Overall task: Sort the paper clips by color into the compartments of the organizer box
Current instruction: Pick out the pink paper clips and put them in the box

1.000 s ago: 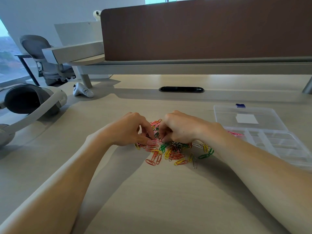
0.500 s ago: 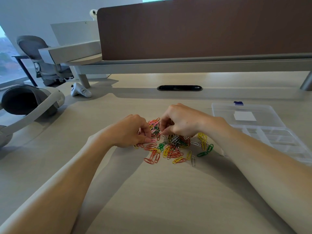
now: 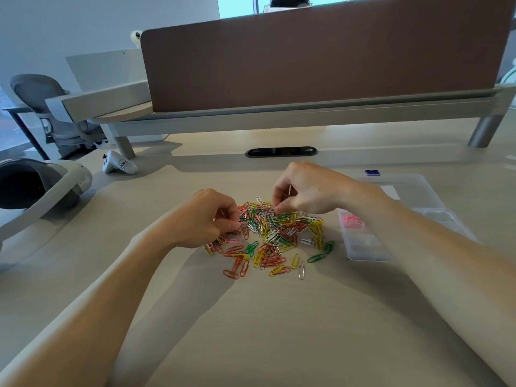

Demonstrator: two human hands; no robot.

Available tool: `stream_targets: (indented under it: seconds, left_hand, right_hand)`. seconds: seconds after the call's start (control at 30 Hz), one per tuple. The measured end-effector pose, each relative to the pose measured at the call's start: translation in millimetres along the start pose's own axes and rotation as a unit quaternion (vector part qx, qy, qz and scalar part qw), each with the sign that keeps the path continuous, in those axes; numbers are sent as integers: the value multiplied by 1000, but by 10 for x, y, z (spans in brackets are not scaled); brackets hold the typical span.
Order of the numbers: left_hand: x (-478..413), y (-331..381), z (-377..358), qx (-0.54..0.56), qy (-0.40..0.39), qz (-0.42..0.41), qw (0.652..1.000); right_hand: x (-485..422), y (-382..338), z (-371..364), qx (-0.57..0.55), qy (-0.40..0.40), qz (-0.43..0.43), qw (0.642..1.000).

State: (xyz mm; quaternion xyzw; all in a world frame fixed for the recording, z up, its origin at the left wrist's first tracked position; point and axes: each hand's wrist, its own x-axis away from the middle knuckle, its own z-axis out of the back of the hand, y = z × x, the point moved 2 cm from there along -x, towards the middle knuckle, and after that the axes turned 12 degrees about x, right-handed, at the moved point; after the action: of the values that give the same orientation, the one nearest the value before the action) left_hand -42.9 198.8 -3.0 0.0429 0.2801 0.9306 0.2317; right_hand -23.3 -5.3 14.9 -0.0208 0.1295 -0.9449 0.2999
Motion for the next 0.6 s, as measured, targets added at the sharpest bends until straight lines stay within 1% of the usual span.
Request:
stream_targets:
  seconds: [0.1, 0.23, 0.43, 0.6]
  left_hand:
    - [-28, 16, 1, -45, -25, 8, 999]
    - [-17, -26, -34, -57, -66, 32, 996]
    - [-5, -19, -44, -68, -69, 26, 995]
    - [4, -44, -37, -63, -79, 41, 994]
  right_hand:
    - [154, 160, 101, -7, 10, -18, 1000]
    - [303, 305, 56, -19, 4, -35, 999]
    - [319, 289, -19, -16, -1, -33, 999]
    - [313, 260, -33, -14, 4, -29, 999]
